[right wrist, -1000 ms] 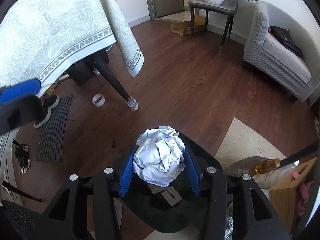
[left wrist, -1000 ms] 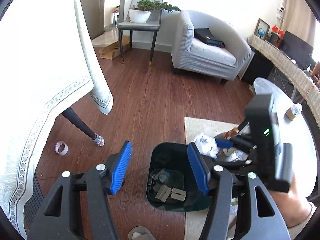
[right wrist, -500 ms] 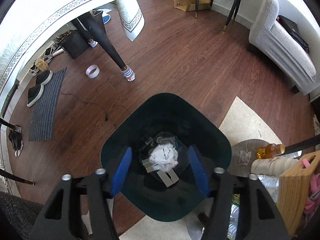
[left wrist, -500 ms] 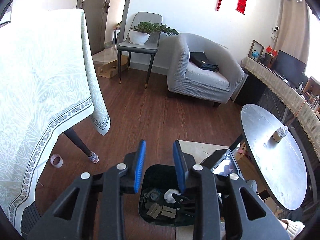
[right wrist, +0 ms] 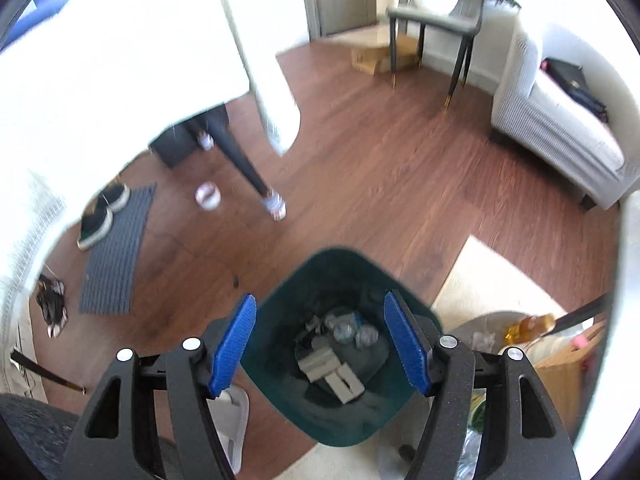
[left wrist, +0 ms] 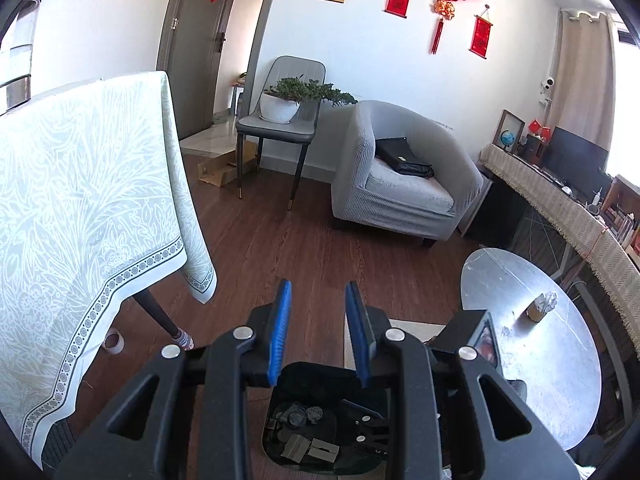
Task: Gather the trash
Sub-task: 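Move both tools back to the table toward the paper-stuffed tape roll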
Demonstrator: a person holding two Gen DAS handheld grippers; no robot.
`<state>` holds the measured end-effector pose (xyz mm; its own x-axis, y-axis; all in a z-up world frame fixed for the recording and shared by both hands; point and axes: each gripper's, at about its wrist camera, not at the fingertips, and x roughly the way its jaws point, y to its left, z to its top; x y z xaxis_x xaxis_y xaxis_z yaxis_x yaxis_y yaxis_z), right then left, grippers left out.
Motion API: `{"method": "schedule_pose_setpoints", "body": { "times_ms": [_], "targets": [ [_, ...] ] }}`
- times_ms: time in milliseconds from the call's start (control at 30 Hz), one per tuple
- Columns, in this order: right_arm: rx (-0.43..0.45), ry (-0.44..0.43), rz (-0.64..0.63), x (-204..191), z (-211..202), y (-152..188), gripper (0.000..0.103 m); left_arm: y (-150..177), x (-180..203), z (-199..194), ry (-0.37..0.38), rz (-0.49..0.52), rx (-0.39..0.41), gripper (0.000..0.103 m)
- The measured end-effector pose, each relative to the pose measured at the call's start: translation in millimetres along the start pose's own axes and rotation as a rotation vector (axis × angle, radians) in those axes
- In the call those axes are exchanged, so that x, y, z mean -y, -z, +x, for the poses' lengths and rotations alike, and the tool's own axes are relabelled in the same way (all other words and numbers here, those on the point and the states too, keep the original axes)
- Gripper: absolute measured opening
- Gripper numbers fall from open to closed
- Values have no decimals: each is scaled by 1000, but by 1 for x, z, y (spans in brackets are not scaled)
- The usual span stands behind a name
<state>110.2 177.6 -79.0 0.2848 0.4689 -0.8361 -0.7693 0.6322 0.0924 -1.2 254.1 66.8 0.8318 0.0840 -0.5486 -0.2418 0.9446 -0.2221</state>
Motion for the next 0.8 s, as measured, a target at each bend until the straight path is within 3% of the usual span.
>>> {"method": "schedule_pose_setpoints", "body": {
  "times_ms": [267, 800],
  "targets": [
    [102, 75, 33, 32, -53, -2, 68, -2, 31, 1, 30, -4, 23, 28],
    [241, 180, 134, 119, -137, 26, 74, 17, 121, 36, 112, 80, -35, 28]
  ]
}}
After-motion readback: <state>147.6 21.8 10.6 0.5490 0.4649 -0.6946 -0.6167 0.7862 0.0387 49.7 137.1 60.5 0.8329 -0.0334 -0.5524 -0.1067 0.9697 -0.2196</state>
